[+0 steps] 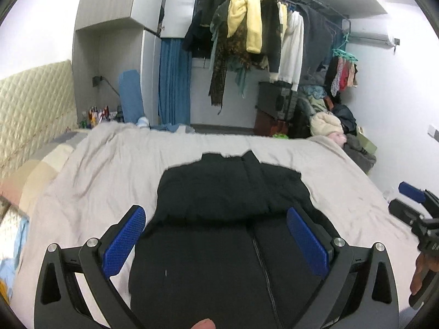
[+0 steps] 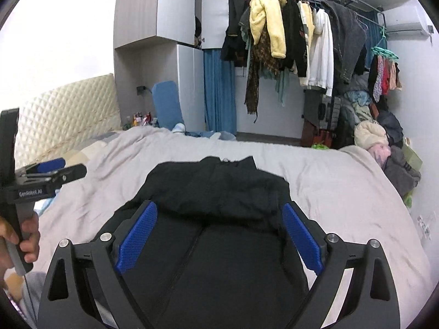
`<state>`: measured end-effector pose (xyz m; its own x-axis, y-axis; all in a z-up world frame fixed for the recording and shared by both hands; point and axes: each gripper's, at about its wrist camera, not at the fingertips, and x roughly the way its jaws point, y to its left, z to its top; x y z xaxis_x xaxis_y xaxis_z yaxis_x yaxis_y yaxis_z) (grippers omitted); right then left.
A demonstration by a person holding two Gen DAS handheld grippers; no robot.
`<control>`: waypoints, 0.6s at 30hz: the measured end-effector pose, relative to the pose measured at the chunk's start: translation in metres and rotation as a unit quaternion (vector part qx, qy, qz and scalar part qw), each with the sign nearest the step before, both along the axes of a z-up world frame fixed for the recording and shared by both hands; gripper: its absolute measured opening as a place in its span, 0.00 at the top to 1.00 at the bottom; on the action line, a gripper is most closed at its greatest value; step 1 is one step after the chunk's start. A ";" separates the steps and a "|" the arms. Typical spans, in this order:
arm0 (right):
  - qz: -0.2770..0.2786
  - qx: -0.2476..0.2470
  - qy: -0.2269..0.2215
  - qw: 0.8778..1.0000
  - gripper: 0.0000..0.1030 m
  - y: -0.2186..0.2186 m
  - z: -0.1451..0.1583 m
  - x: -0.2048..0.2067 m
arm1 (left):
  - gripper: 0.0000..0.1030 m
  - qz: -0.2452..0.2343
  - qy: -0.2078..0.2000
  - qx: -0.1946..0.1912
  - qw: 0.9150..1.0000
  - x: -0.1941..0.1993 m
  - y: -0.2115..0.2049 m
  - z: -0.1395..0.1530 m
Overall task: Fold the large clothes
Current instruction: 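Grasp the black jacket's hem with both tools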
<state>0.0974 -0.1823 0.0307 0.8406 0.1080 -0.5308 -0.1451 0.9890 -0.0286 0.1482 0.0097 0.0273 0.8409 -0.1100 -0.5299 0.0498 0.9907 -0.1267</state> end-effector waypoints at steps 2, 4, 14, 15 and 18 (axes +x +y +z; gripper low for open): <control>-0.015 0.002 0.014 1.000 0.10 -0.002 0.000 -0.011 | 0.00 -0.002 0.012 0.014 1.000 -0.015 -0.003 -0.004; -0.029 0.016 0.041 0.999 0.10 -0.007 -0.001 -0.017 | 0.00 -0.011 0.037 0.030 0.999 -0.033 -0.005 -0.011; -0.063 0.084 0.110 0.988 0.09 -0.054 -0.009 -0.023 | 0.00 -0.012 0.126 -0.010 0.992 -0.040 0.027 -0.037; -0.066 0.095 0.120 0.986 0.09 -0.059 -0.016 -0.019 | 0.00 -0.010 0.135 -0.016 0.991 -0.031 0.033 -0.045; -0.074 0.144 0.159 0.974 0.09 -0.076 -0.046 0.002 | 0.00 0.004 0.168 -0.038 0.985 -0.017 0.051 -0.073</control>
<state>0.0997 -0.2588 -0.0150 0.6569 0.1815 -0.7318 0.0430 0.9600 0.2767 0.1315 0.0608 -0.0457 0.6207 -0.1547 -0.7687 -0.0153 0.9778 -0.2091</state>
